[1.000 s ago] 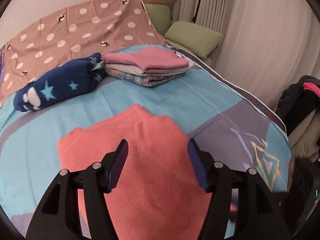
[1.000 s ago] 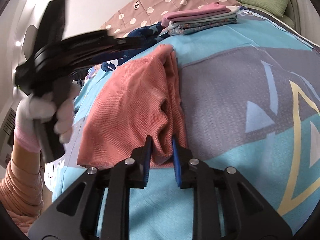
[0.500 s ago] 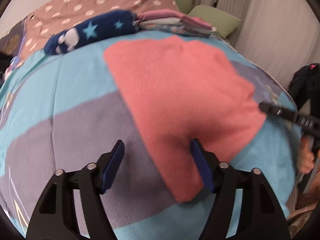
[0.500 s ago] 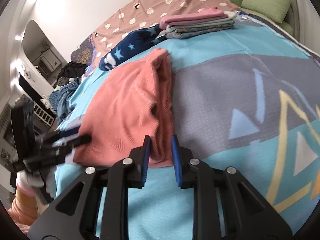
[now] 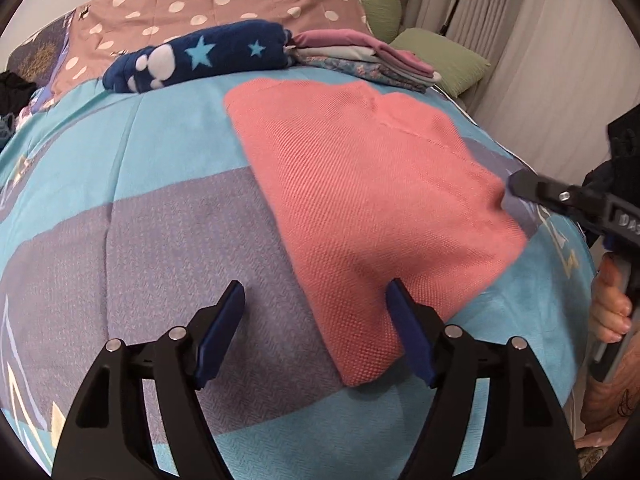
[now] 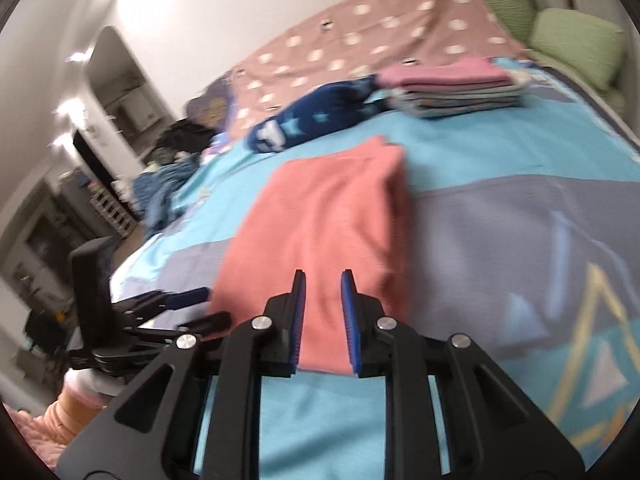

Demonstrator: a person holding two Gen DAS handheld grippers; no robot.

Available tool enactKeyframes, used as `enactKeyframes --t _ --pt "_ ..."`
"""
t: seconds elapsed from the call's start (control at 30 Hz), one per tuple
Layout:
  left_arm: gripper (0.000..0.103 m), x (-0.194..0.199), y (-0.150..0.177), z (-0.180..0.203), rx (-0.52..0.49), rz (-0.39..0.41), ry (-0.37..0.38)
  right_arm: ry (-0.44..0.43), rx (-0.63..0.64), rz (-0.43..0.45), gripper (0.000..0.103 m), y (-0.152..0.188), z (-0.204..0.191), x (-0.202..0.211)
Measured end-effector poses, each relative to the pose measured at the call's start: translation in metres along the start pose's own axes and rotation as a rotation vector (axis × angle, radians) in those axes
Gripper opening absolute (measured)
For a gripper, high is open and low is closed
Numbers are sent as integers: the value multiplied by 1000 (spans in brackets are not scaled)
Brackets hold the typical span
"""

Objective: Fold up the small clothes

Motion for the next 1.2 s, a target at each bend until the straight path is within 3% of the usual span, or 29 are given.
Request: enactKeyframes --t 0.07,0.1,0.13,0.2,0.27,0.3,0.33,0.37,0.43,0.5,0.63,0.7,0.77,0.83,0.9,0.93,1.07,1.2 --pt "77 -1 4 -4 19 -1 5 47 -19 -42 20 6 14 -15" --pt "77 0 5 -6 26 0 11 120 -42 -90 12 13 30 -25" --pt "77 1 6 -7 29 1 17 140 -69 -122 0 19 41 -31" --pt "77 2 7 -7 21 0 18 94 -135 -118 0 19 51 -26" --pt "77 3 6 -7 12 -3 23 121 -119 -115 0 17 51 -21" --pt "73 5 5 -7 11 -9 34 193 -74 -107 3 15 51 -17" --pt "58 8 3 -6 14 -7 51 251 -42 -99 12 14 52 -15" --pt "49 13 0 -4 20 3 85 276 -22 -90 12 12 52 -12" --pt "22 21 -8 -1 30 31 123 202 -47 -79 12 4 48 -6" --pt "15 28 -21 3 26 72 134 144 -50 -36 12 -10 38 1" --pt "15 25 -41 14 5 113 168 70 10 3 13 -32 13 -3" --pt "15 1 -36 15 -12 47 147 45 24 -9 14 -35 7 -17" --pt "15 -18 -24 12 -19 1 119 99 28 -59 15 -29 16 -36" --pt "15 -16 -20 10 -18 54 147 265 33 -134 16 -12 44 -61" --pt "16 -13 -20 9 -11 52 158 246 25 -96 22 -10 46 -58" --pt "16 -13 -20 8 -5 45 167 269 33 -101 34 -10 46 -55" --pt "18 -11 -27 8 28 14 182 268 29 -97 32 -16 43 -48" --pt "20 -5 -34 11 -10 36 130 224 47 -57 30 -29 35 -35"
Point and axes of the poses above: each gripper's, at about its wrist camera, not at the fingertips, and x roughly against the way its jaws point, z to its right, y to its underside, the point moved 6 cm from there along -x, roughly the way its jaws point, and after that the axes turned 4 degrees about z, right-handed, at the moved point
